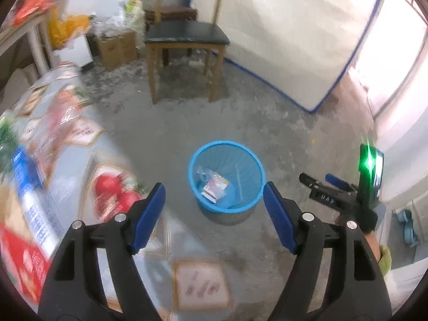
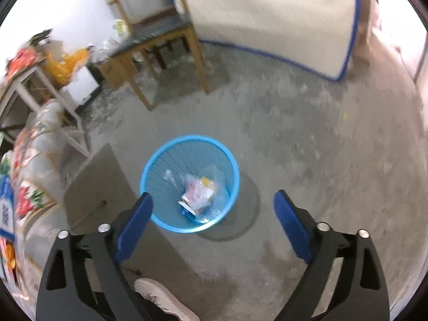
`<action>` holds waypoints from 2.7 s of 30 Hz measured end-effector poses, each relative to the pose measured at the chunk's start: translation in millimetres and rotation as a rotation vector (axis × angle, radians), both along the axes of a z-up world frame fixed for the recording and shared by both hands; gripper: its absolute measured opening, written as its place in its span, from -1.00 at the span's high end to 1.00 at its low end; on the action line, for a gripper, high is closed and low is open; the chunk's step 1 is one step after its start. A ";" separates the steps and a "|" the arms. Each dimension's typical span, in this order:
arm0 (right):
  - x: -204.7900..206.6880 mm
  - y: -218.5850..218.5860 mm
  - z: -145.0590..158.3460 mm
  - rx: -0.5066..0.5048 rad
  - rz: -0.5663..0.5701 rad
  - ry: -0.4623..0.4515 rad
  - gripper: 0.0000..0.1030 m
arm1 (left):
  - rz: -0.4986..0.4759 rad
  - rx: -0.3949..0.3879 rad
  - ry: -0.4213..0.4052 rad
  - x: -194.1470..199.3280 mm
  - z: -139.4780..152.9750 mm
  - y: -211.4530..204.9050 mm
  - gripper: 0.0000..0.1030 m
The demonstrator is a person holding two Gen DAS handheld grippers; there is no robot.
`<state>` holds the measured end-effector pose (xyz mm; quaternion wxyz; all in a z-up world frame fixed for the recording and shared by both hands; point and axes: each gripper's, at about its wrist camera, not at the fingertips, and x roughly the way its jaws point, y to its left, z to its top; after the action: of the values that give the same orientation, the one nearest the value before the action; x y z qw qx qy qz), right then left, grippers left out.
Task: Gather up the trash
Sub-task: 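Move both open tools back over the table, then grasp the red snack bag with the left tool while the right tool approaches the brown paper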
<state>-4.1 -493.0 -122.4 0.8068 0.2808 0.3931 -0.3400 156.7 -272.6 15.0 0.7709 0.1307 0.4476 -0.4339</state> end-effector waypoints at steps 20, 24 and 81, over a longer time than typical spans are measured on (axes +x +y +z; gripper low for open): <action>128.8 240.3 133.9 0.014 0.824 -0.300 -0.80 | 0.721 0.115 -0.091 -10.0 -27.3 344.9 -0.48; 173.7 303.0 127.6 0.067 0.976 -0.218 -0.80 | 0.765 0.048 -0.017 -14.3 -41.5 369.2 -0.48; 245.7 429.3 44.2 0.109 1.230 0.151 0.67 | 0.773 -0.352 0.382 36.4 -96.2 398.7 0.93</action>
<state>241.6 -63.7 -78.2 0.8094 0.0189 0.5559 0.1887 193.1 126.1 -81.3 0.7903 -0.2606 0.5169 -0.2006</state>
